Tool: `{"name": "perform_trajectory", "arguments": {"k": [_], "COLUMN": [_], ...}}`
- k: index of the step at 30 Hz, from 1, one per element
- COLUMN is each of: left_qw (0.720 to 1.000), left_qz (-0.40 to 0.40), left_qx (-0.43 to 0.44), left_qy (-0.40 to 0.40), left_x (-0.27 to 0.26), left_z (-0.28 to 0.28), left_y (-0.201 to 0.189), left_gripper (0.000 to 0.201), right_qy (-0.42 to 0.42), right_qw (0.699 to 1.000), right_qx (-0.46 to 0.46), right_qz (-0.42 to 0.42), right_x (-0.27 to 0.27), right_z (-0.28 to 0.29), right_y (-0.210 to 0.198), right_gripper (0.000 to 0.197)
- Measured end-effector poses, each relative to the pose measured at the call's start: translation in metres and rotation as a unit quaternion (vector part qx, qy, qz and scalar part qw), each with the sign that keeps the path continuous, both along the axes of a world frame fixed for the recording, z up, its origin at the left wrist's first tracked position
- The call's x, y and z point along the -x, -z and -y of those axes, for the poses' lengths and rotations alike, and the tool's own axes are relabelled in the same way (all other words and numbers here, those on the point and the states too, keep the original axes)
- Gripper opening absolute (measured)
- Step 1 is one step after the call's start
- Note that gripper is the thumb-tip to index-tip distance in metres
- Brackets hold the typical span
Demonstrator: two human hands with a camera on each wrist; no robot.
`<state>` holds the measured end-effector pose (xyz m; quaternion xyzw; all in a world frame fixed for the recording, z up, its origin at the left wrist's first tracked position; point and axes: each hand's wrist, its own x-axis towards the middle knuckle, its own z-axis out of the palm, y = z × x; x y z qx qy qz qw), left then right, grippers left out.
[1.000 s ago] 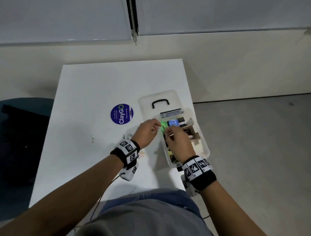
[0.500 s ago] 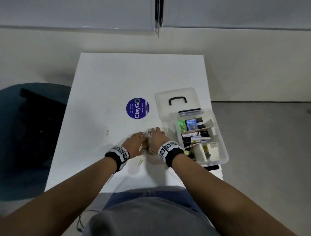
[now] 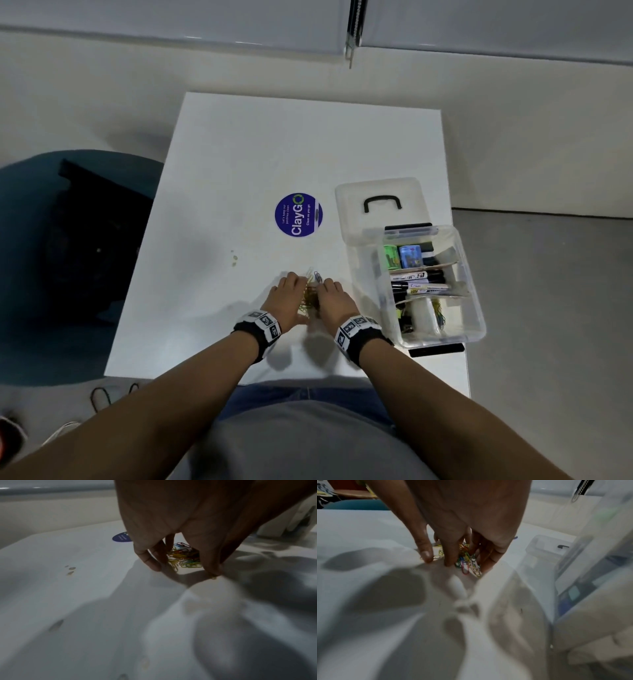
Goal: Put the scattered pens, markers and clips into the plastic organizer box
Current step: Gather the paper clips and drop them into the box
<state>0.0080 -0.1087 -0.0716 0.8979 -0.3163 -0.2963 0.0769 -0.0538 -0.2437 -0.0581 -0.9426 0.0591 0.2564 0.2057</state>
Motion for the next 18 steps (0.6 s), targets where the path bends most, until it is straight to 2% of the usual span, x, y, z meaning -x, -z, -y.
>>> {"name": "perform_trajectory", "arguments": {"k": [3,7,12,18], "left_qw": [0.998,0.997,0.992,0.979], "left_qz": [-0.034,-0.054,-0.083,-0.076], "left_qx": [0.048,0.046,0.05,0.127], "left_qy": [-0.024,-0.032,-0.081,-0.142], "left_x": [0.001,-0.001,-0.009,-0.022], "left_z": [0.006,0.007,0.0,-0.003], "left_y": [0.0,-0.002,-0.01,-0.045], "left_gripper": [0.058,0.028,0.016,0.012], "right_qy": [0.021,0.044,0.092,0.156], "right_qw": [1.0,0.998,0.995,0.984], "right_qx": [-0.008,-0.004,-0.027,-0.06], "right_qz": [-0.021,-0.043,-0.023,0.064], "right_x": [0.0,-0.003,-0.003,0.003], "right_z": [-0.001,0.001,0.007,0.026], "right_y": [0.001,-0.004,-0.015,-0.054], "right_gripper": [0.04,0.035,0.032,0.017]}}
